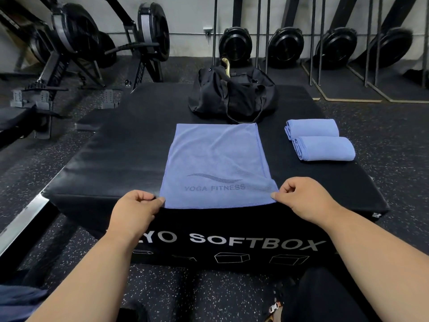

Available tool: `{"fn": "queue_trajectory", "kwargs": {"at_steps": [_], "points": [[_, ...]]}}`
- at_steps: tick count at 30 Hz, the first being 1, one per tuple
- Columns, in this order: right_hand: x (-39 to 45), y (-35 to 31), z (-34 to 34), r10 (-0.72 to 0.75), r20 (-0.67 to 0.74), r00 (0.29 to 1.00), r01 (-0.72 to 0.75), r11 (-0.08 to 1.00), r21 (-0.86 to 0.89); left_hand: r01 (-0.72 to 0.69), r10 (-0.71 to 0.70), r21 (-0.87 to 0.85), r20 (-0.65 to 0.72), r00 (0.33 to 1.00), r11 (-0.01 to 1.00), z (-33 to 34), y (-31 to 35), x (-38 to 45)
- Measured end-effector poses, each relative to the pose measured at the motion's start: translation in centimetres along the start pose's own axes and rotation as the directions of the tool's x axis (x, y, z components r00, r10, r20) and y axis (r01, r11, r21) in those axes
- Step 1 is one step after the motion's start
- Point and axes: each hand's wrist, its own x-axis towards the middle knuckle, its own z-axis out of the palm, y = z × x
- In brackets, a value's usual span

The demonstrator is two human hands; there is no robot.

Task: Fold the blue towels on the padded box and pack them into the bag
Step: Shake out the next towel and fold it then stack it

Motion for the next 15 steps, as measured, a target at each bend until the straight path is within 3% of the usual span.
{"fn": "queue_trajectory", "kwargs": {"at_steps": [8, 15], "points": [[-0.2, 0.1, 0.7, -0.015, -0.04, 0.999, 0.014, 1.0, -0.014, 0.006, -0.006, 0.077, -0.003, 1.0, 0.997, 0.2, 0.2, -0.2], [-0.1, 0.0, 1.1, -0.014, -0.072, 0.997, 0.014, 1.0, 0.008, -0.035, 0.035, -0.013, -0.002, 0.999, 0.999, 1.2, 0.2, -1.0]]}}
